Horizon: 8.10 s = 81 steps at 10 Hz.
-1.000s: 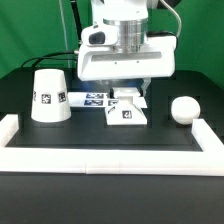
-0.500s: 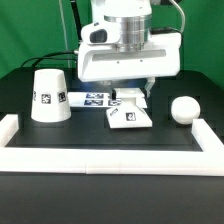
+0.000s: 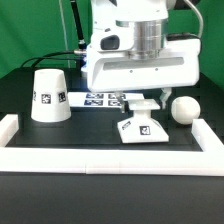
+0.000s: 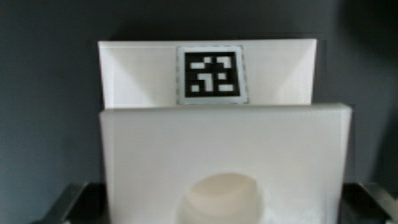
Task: Assemble lamp
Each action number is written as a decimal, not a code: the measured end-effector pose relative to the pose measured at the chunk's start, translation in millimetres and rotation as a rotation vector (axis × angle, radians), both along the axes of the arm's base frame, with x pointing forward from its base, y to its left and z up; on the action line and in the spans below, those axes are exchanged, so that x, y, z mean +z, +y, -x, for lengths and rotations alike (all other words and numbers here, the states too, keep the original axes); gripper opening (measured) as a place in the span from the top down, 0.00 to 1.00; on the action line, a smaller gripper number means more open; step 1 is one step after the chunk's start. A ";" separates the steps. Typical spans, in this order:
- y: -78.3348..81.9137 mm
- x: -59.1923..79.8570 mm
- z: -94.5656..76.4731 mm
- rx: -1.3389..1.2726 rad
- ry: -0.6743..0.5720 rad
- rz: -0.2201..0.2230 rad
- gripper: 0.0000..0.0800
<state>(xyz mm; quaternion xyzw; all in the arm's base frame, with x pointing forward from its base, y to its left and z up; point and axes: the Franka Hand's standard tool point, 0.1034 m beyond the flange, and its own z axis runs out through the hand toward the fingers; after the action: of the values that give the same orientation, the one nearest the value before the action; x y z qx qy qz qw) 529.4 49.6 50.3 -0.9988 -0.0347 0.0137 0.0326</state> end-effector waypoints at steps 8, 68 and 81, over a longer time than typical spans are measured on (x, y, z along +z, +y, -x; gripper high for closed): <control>13.5 -2.9 -30.2 0.005 -0.034 -0.005 0.33; 89.0 -42.9 81.3 -0.117 0.819 0.099 0.16; 67.9 39.9 39.3 -0.054 0.747 0.026 0.28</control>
Offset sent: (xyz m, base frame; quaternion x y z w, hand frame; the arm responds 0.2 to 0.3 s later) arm 0.0000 0.0000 0.0000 0.0000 0.0000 0.0000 1.0000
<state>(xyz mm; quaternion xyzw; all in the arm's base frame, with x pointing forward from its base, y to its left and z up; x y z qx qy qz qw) 490.1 117.5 90.1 -0.9258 0.0062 0.3766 0.0307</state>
